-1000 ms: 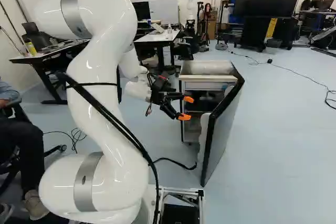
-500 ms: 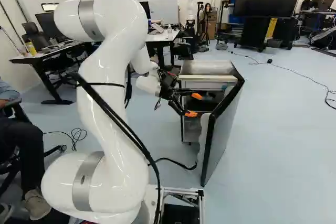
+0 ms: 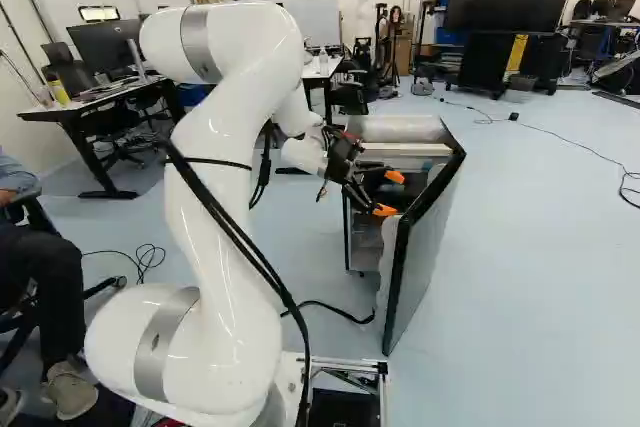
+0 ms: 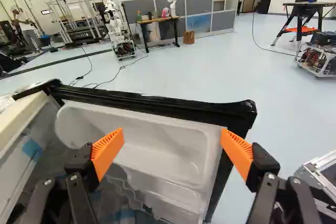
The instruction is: Open the fridge door
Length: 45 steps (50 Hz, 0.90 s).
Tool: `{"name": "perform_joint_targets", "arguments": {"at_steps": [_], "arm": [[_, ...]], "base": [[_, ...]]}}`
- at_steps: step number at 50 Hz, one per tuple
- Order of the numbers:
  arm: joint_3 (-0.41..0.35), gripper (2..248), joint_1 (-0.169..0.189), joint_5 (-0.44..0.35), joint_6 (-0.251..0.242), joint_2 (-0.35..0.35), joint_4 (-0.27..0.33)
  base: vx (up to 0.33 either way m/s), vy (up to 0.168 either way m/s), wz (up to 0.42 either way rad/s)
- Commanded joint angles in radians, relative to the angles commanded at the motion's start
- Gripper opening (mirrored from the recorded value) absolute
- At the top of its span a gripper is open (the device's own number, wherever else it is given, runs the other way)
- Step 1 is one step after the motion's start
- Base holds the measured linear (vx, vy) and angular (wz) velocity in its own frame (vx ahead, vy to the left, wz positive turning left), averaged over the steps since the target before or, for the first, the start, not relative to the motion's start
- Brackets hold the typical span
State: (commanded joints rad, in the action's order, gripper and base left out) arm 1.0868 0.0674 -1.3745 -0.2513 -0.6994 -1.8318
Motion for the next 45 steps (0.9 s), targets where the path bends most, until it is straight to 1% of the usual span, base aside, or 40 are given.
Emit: {"name": "perform_joint_targets", "arguments": {"at_steps": [17, 37, 45], "arm": [[0.07, 247, 0.07, 0.022, 0.0, -0.034, 0.04], [0.151, 247, 0.146, 0.106, 0.0, -0.076, 0.067], [0.18, 247, 0.17, 0.119, 0.0, -0.09, 0.068]], "base": [[0.0, 0.0, 0.0], [0.0, 0.0, 0.0], [0.0, 0.0, 0.0]]}}
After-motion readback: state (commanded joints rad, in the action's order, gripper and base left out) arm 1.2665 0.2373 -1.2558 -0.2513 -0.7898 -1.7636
